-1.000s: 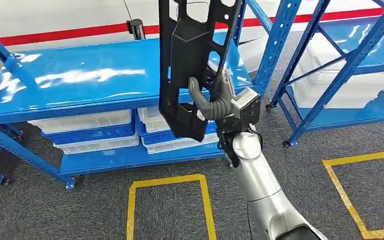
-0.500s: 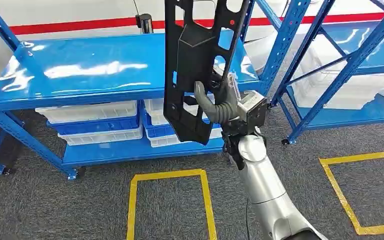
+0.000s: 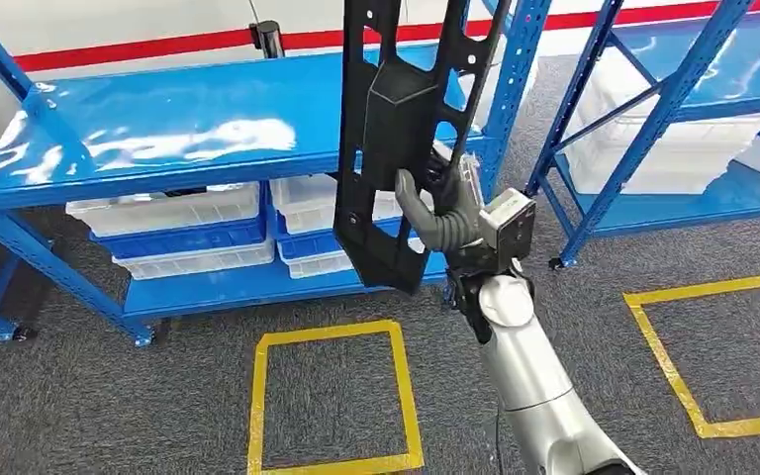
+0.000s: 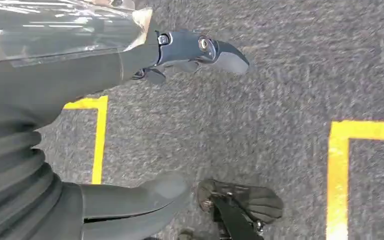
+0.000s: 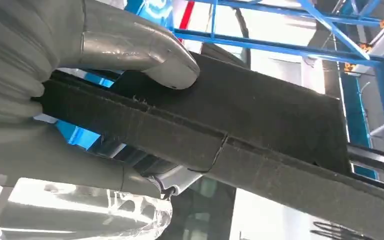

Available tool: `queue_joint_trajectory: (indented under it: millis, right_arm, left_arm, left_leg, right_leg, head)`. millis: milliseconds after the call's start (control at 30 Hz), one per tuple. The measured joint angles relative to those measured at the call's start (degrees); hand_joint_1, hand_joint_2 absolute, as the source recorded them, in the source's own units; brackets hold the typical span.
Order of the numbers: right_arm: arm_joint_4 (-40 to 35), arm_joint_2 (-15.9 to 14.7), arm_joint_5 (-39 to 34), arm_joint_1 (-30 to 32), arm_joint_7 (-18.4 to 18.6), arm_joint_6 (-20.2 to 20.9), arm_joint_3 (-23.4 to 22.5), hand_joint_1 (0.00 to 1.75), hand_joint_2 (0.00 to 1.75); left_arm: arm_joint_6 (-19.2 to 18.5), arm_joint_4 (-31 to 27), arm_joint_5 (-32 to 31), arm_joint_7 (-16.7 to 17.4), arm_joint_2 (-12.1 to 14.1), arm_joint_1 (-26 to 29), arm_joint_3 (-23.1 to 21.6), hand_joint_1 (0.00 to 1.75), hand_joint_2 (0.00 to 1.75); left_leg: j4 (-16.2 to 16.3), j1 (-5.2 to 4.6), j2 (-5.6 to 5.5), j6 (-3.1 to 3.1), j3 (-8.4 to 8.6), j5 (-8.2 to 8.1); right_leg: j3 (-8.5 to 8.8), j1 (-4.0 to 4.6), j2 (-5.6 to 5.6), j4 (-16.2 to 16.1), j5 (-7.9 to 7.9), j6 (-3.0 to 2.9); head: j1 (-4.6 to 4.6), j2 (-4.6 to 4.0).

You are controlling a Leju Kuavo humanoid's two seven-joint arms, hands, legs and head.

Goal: Take the parts from the cabinet and place them on the table.

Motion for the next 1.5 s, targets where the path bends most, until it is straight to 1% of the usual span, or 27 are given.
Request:
queue_joint_trajectory:
  millis: [33, 100, 200, 233, 267, 367, 400, 433, 500, 567, 633, 700, 733, 767, 800, 867, 900, 967, 1000, 1033, 1067, 1133, 1200, 1267, 1333, 1433, 1500]
  right_arm:
    - [0.0, -0.1, 0.0, 0.2, 0.0, 0.0, 0.0, 1.75, 1.75]
    - [0.0, -0.2, -0.1, 0.7, 0.0, -0.2, -0.1, 1.75, 1.75]
    - [-0.1, -0.3, -0.2, 0.9, 0.0, -0.5, -0.5, 1.75, 1.75]
    - [-0.1, -0.3, -0.2, 0.9, -0.1, -0.7, -0.7, 1.75, 1.75]
    - [-0.2, -0.3, -0.2, 0.8, -0.1, -0.7, -0.9, 1.75, 1.75]
    - [-0.4, -0.3, 0.2, 1.1, -0.1, -1.0, -1.1, 1.75, 1.75]
    - [-0.5, -0.3, 0.3, 1.2, -0.1, -1.1, -1.3, 1.75, 1.75]
    - [-0.6, -0.4, 0.4, 1.3, -0.1, -1.2, -1.5, 1.75, 1.75]
    - [-0.6, -0.4, 0.6, 1.4, 0.0, -1.2, -1.6, 1.75, 1.75]
    - [-0.6, -0.4, 0.7, 1.7, 0.0, -1.2, -1.8, 1.75, 1.75]
    - [-0.6, -0.5, 0.9, 1.9, 0.0, -1.2, -1.9, 1.75, 1.75]
    - [-0.6, -0.4, 0.9, 1.8, 0.0, -1.2, -1.9, 1.75, 1.75]
    - [-0.6, -0.4, 1.0, 1.7, 0.0, -1.2, -1.9, 1.75, 1.75]
    - [-0.6, -0.3, 1.0, 1.5, 0.0, -1.2, -1.9, 1.75, 1.75]
    - [-0.6, -0.3, 1.2, 1.6, 0.0, -1.1, -1.9, 1.75, 1.75]
    - [-0.6, -0.3, 1.2, 1.6, 0.1, -1.0, -1.9, 1.75, 1.75]
    - [-0.5, -0.3, 1.4, 1.5, 0.1, -0.8, -1.9, 1.75, 1.75]
    - [-0.5, 0.0, 1.5, 1.3, 0.1, -0.8, -1.9, 1.75, 1.75]
    - [-0.5, 0.1, 1.5, 1.3, 0.1, -0.7, -1.9, 1.75, 1.75]
    - [-0.4, 0.1, 1.6, 1.3, 0.1, -0.7, -1.9, 1.75, 1.75]
    - [-0.3, 0.1, 1.7, 1.4, 0.1, -0.6, -1.9, 1.75, 1.75]
    - [-0.2, 0.1, 2.2, 1.6, 0.1, -0.6, -1.9, 1.75, 1.75]
    - [0.0, 0.1, 2.6, 2.0, 0.1, -0.6, -1.9, 1.75, 1.75]
    - [0.0, 0.1, 2.7, 2.1, 0.1, -0.5, -1.9, 1.75, 1.75]
    - [0.0, 0.1, 2.7, 2.0, 0.1, -0.5, -1.9, 1.75, 1.75]
    - [0.0, 0.2, 2.8, 2.1, 0.0, -0.5, -1.9, 1.75, 1.75]
    - [-0.1, 0.1, 3.8, 2.2, -0.1, -0.5, -1.9, 1.75, 1.75]
  left_arm:
    - [-0.1, 0.0, -0.1, -0.1, 0.0, 0.0, 0.0, 0.00, 1.75]
    - [-0.3, 0.0, -0.2, -0.3, 0.2, 0.0, 0.0, 0.00, 1.75]
    - [-0.5, 0.0, -0.1, -0.5, 0.4, 0.0, 0.0, 0.00, 1.75]
    - [-0.5, 0.0, 0.0, -0.5, 0.6, -0.2, 0.0, 0.00, 1.75]
    - [-0.5, 0.0, 0.0, -0.5, 0.6, -0.1, 0.0, 0.00, 1.75]
    - [-0.6, 0.0, 0.0, -0.5, 0.7, -0.1, 0.0, 0.00, 1.75]
    - [-0.6, 0.0, 0.0, -0.5, 0.6, -0.1, 0.0, 0.00, 1.75]
    - [-0.6, 0.0, 0.0, -0.6, 0.6, -0.2, 0.0, 0.00, 1.75]
    - [-0.6, 0.0, 0.0, -0.6, 0.7, -0.3, 0.0, 0.00, 1.75]
    - [-0.6, 0.0, 0.0, -0.7, 0.6, -0.2, 0.0, 0.00, 1.75]
    - [-0.6, 0.0, 0.0, -0.7, 0.6, -0.2, 0.0, 0.00, 1.75]
    - [-0.6, 0.0, 0.0, -0.7, 0.5, -0.2, 0.0, 0.00, 1.75]
    - [-0.5, 0.0, 0.0, -0.7, 0.5, -0.2, 0.0, 0.00, 1.75]
    - [-0.5, 0.0, 0.0, -0.7, 0.5, -0.2, 0.0, 0.00, 1.75]
    - [-0.5, 0.0, 0.0, -0.8, 0.5, -0.3, 0.1, 0.00, 1.75]
    - [-0.5, 0.0, 0.2, -0.9, 0.5, -0.2, 0.2, 0.00, 1.75]
    - [-0.3, 0.0, 0.6, -0.9, 0.5, -0.2, 0.6, 0.00, 1.75]
    - [-0.3, 0.0, 0.7, -1.1, 0.5, -0.2, 1.0, 0.00, 1.75]
    - [-0.3, 0.0, 0.9, -1.2, 0.4, -0.1, 1.0, 0.00, 1.75]
    - [-0.4, 0.0, 1.1, -1.4, 0.4, -0.1, 1.1, 0.00, 1.75]
    - [-0.6, 0.0, 1.4, -1.6, 0.4, -0.1, 1.2, 0.00, 1.75]
    - [-0.7, 0.0, 1.8, -1.8, 0.4, -0.1, 1.6, 0.00, 1.75]
    - [-0.7, 0.0, 1.8, -1.9, 0.4, -0.1, 2.0, 0.00, 1.75]
    - [-0.8, 0.0, 1.8, -1.9, 0.4, -0.1, 2.2, 0.00, 1.75]
    - [-0.9, 0.0, 1.8, -2.0, 0.5, -0.2, 2.5, 0.00, 1.75]
    - [-0.9, 0.0, 1.8, -2.1, 0.5, -0.1, 2.5, 0.00, 1.75]
    - [-0.7, 0.0, 1.8, -2.0, 0.5, -0.1, 2.5, 0.00, 1.75]
  left_leg:
    - [4.2, 0.06, 0.00, -0.17, -1.08, -1.76]
    - [7.1, 0.10, 0.01, -0.15, -0.59, -1.06]
    - [-4.8, 0.09, -0.04, 0.62, 8.07, 3.73]
    - [-9.5, -0.03, -0.26, 1.12, 10.97, 2.79]
    - [-10.4, -0.31, -0.27, 1.22, 11.45, 2.89]
    - [-10.7, -0.72, -0.25, 1.69, 10.94, 3.18]
    - [-11.8, 0.08, 0.05, 2.71, 10.83, 4.04]
    - [-12.0, -0.18, 0.18, 3.10, 10.32, 4.64]
    - [-11.9, -0.22, 0.30, 3.61, 9.08, 5.58]
    - [-11.9, -0.29, 0.41, 3.63, 7.86, 6.46]
    - [-11.8, -0.28, 0.50, 3.40, 6.78, 7.31]
    - [-11.6, -0.23, 0.50, 2.95, 6.05, 7.91]
    - [-11.3, -0.38, 0.46, 2.59, 5.65, 8.15]
    - [-11.0, -0.63, 0.46, 2.40, 5.27, 8.25]
    - [-11.0, -0.69, 0.44, 1.88, 5.15, 9.00]
    - [-11.1, -0.61, 0.37, 1.47, 5.01, 9.50]
    - [-11.0, -0.27, 0.28, 0.96, 4.55, 9.33]
    - [-8.3, -0.16, 0.15, 0.59, 3.24, 5.65]
    - [-4.2, -0.11, 0.09, 0.35, 1.84, 2.11]
    - [-1.4, -0.09, 0.06, 0.18, 0.92, 0.39]
    - [3.9, -0.03, 0.07, -0.11, -0.72, -1.74]
    - [7.2, 0.06, 0.06, -0.22, -1.20, -1.28]
    - [3.3, 0.15, 0.08, -0.07, 1.97, 1.72]
    - [-5.9, 0.16, 0.02, 0.48, 7.90, 4.47]
    - [-11.0, -0.18, -0.09, 0.99, 11.20, 3.78]
    - [-11.4, -0.61, -0.08, 1.39, 10.66, 3.74]
    - [-12.7, 0.18, -0.05, 2.54, 10.84, 4.64]
  right_leg:
    - [-0.58, 0.16, -0.03, 0.1, 0.36, -0.02]
    - [-1.53, 0.35, -0.08, 0.2, 1.01, 0.14]
    - [-2.37, 0.39, -0.03, 0.8, 1.38, 0.50]
    - [-2.62, 0.50, -0.06, 1.0, 1.47, 0.67]
    - [-2.78, 0.82, -0.11, 1.0, 1.77, 1.12]
    - [-3.21, 0.60, -0.14, 0.9, 2.67, 2.47]
    - [-3.74, 1.14, -0.21, 1.4, 2.30, 2.76]
    - [-4.89, 0.92, -0.18, 2.8, 0.59, 2.52]
    - [-7.58, 0.82, -0.15, 10.6, -4.51, 1.70]
    - [-9.87, 0.67, -0.15, 18.4, -7.34, 2.07]
    - [-7.46, 0.47, -0.16, 16.7, -5.30, 3.50]
    - [-1.42, 0.12, -0.20, 7.2, -2.05, 4.58]
    - [1.97, -0.14, -0.24, 1.9, -1.94, 4.46]
    - [3.43, 0.26, -0.13, -0.2, -2.36, 4.19]
    - [2.68, 0.75, 0.07, -0.2, -2.25, 3.45]
    - [2.29, 0.85, 0.11, 0.1, -2.07, 3.12]
    - [1.93, -0.36, 0.07, -0.2, -1.37, 1.85]
    - [1.15, -0.15, -0.02, -0.2, -0.66, 0.51]
    - [0.52, -0.04, -0.06, -0.2, -0.24, -0.05]
    - [0.20, 0.03, -0.11, -0.2, -0.03, -0.27]
    - [-0.42, 0.17, -0.17, -0.2, 0.39, -0.35]
    - [-1.00, 0.31, -0.17, -0.1, 0.88, -0.28]
    - [-1.33, 0.34, -0.16, 0.0, 1.14, 0.08]
    - [-1.31, 0.35, -0.14, 0.1, 1.24, 0.25]
    - [-1.63, 0.84, -0.18, 0.2, 1.46, 0.65]
    - [-1.92, 0.61, -0.26, 0.1, 2.02, 1.52]
    - [-2.51, 1.03, -0.35, 0.4, 1.73, 2.03]
  head:
    - [-0.02, 0.00]
    - [0.00, 0.00]
    - [-0.04, 0.00]
    - [-0.02, 0.00]
    - [0.09, 0.00]
    - [0.04, 0.00]
    - [0.11, 0.00]
    - [0.11, 0.00]
    - [0.50, 0.00]
    - [0.48, 0.00]
    - [0.46, 0.00]
    - [0.46, 0.00]
    - [0.52, 0.00]
    - [0.55, 0.00]
    - [0.46, 0.00]
    - [0.39, 0.00]
    - [0.46, 0.00]
    - [0.31, 0.00]
    - [0.20, 0.00]
    - [0.22, 0.00]
    - [0.18, 0.00]
    - [0.18, 0.00]
    - [0.17, 0.00]
    - [0.18, 0.00]
    - [0.20, 0.00]
    - [0.26, 0.00]
    - [0.37, 0.00]
